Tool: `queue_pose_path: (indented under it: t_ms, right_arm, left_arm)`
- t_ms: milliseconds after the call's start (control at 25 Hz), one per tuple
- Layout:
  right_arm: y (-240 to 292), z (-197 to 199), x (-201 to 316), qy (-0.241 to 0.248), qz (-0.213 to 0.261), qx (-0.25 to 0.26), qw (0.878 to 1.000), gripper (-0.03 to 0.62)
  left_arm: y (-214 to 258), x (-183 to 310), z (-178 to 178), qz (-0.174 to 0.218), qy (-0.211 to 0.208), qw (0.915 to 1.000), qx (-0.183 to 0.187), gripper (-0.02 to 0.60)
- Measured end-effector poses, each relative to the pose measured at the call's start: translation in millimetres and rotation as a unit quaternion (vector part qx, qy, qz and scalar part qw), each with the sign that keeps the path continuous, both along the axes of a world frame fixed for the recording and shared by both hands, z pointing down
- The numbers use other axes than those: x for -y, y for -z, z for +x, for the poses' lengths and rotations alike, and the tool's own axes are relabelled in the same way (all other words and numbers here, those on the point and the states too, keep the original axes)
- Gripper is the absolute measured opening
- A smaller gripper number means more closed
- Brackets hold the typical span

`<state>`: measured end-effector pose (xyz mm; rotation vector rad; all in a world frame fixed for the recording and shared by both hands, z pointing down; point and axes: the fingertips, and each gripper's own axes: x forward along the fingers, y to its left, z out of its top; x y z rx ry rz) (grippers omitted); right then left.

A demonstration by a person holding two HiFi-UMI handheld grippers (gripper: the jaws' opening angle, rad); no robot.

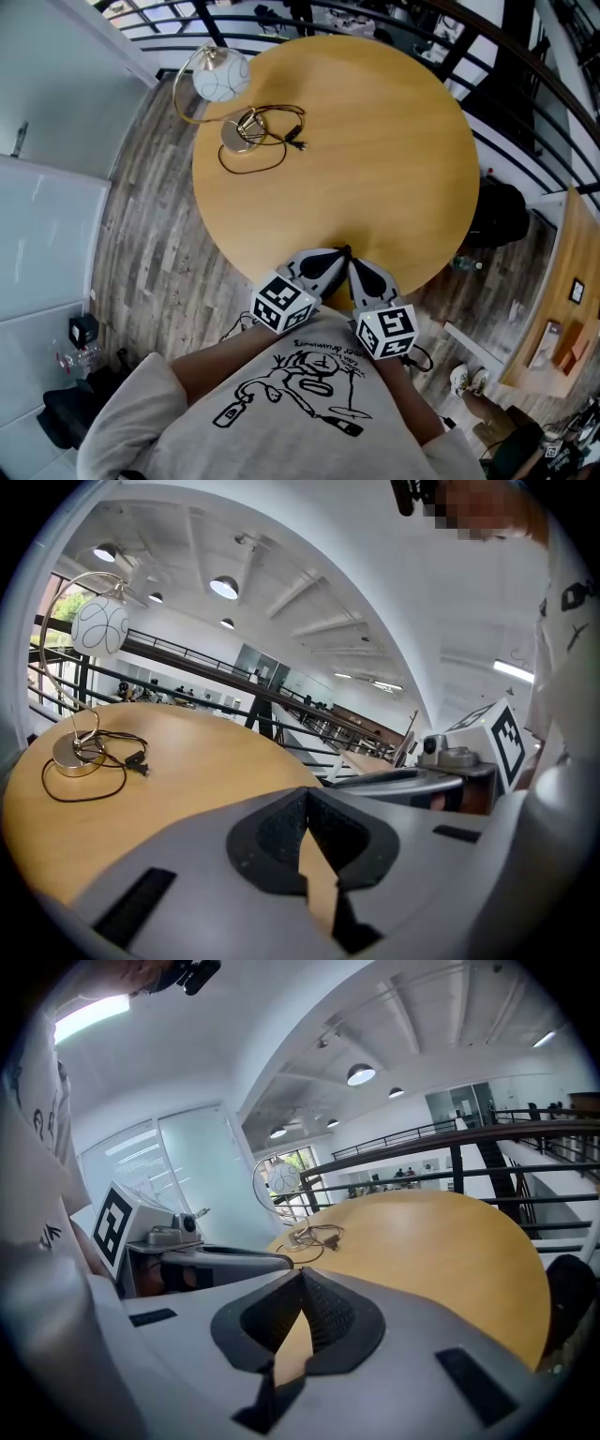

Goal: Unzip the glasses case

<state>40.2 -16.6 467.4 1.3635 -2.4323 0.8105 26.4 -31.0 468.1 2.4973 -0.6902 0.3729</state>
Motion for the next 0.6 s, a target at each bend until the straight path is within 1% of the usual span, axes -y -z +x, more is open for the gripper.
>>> queue_pose_path:
  t_ms: [160,600]
  right_arm:
    - [-2.3,-0.1,-0.8,0.004,-0.002,-0.001,1.0,0.023]
    - [-2.0,3.6,2.8,-0.003,0.001,-0.003,1.0,0.021]
  left_arm:
    - [-1.2,0.0,2.3,0.002,-0.001,1.0,0.002,0.006]
    - [-1.3,0.0,3.5,0.006,-0.005,1.0,0.006,0.006]
